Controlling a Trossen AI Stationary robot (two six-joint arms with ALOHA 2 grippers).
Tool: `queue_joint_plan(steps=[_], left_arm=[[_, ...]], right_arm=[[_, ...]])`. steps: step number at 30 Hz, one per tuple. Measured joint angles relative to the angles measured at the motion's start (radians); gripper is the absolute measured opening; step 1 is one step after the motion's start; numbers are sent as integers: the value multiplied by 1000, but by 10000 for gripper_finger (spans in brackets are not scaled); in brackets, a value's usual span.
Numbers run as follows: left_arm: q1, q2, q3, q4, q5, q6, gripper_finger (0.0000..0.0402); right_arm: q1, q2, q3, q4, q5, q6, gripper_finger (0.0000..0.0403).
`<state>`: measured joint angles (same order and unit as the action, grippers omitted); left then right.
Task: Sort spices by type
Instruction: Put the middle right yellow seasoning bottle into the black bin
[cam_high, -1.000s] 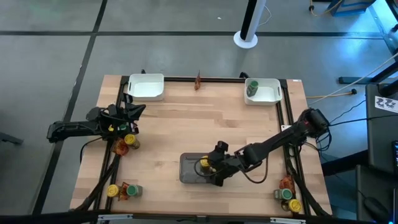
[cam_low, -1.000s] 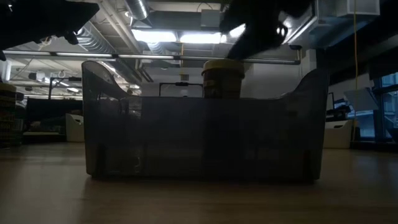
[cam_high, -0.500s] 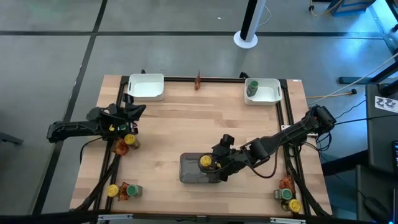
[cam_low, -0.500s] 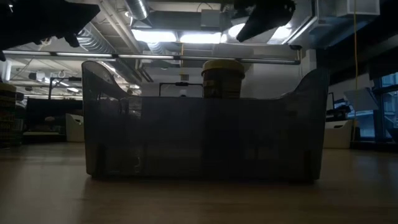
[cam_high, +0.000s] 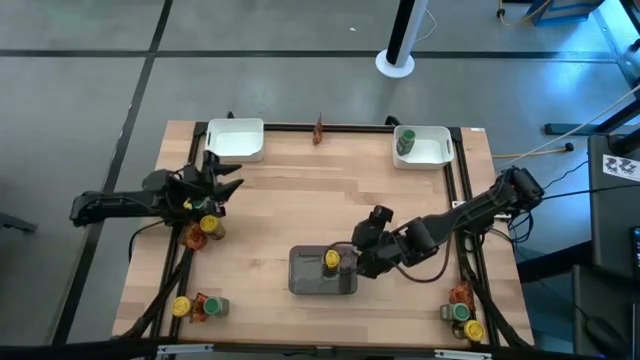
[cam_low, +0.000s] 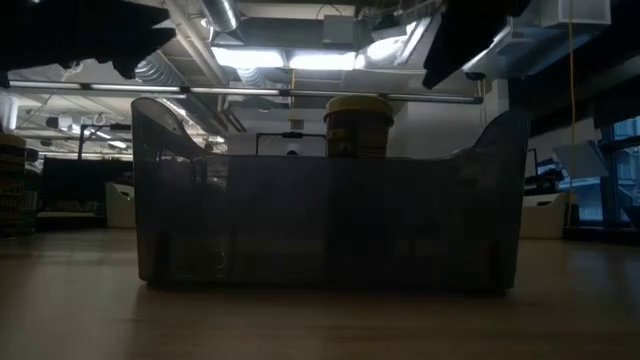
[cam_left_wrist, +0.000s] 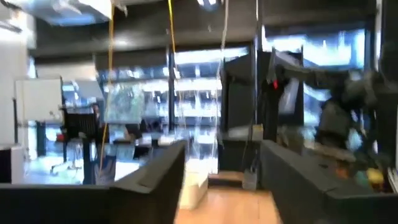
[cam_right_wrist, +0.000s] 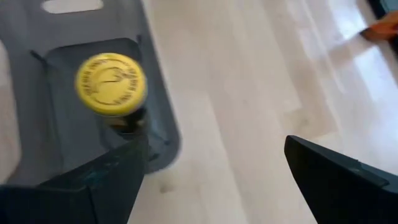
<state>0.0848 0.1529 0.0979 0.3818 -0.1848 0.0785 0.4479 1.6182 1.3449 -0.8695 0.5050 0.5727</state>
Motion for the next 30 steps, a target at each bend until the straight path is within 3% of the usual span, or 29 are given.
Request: queue_joint_plan(steps=[6, 14, 23, 30], left_arm=[[0, 232, 174, -91, -12, 0, 270], [0, 498, 564, -604, -48, -79, 275], [-20, 646, 924, -1120, -47, -192, 276], [-65, 706, 1082, -1441, -48, -241, 276]], right_arm=[[-67, -120, -102, -7, 22, -51, 374], [-148, -301, -283, 111, 92, -150, 374], [-213, -368, -422, 345, 45, -294, 374], [-220, -368, -442, 478, 34, -357, 374]])
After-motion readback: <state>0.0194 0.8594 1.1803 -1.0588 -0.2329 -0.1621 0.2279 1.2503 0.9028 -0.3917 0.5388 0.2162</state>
